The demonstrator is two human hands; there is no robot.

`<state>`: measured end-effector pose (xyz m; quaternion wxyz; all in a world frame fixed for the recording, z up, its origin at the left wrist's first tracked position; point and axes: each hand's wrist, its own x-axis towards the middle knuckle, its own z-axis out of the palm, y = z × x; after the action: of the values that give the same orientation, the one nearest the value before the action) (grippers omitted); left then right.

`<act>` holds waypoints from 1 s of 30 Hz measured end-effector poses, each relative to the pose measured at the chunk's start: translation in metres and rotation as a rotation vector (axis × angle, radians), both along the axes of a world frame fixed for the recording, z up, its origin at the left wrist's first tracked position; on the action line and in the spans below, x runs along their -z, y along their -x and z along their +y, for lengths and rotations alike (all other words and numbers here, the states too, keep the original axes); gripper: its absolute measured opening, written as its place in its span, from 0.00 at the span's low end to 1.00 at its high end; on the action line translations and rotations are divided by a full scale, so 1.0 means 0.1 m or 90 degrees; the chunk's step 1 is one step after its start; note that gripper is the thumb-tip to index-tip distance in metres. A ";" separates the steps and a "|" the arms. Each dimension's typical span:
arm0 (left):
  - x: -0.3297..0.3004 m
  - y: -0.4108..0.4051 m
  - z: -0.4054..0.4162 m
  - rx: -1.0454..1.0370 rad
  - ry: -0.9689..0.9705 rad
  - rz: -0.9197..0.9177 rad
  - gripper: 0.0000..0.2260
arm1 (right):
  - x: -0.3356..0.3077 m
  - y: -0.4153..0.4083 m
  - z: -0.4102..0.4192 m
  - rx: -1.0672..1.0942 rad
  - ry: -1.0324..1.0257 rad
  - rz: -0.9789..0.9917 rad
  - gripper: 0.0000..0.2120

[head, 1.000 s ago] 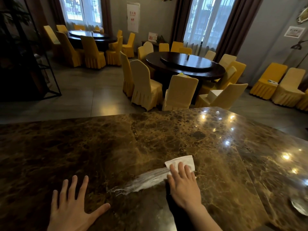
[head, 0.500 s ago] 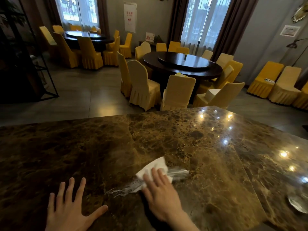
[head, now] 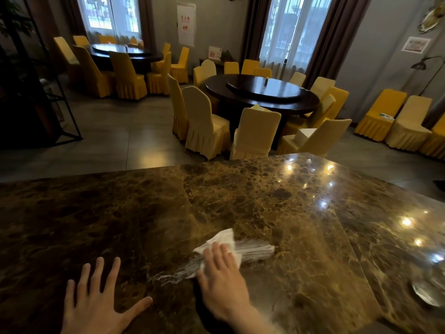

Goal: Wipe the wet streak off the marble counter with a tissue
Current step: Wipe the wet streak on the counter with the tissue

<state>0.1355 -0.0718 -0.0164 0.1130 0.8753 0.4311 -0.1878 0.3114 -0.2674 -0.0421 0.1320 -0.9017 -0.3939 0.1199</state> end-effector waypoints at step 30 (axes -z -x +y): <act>0.14 0.07 0.05 0.016 -0.006 -0.066 0.66 | -0.22 0.10 0.06 -0.211 -0.115 0.036 0.30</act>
<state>0.1284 -0.0670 -0.0306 0.1284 0.8897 0.4146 -0.1419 0.3015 -0.2615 -0.0202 0.2021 -0.8050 -0.5427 0.1291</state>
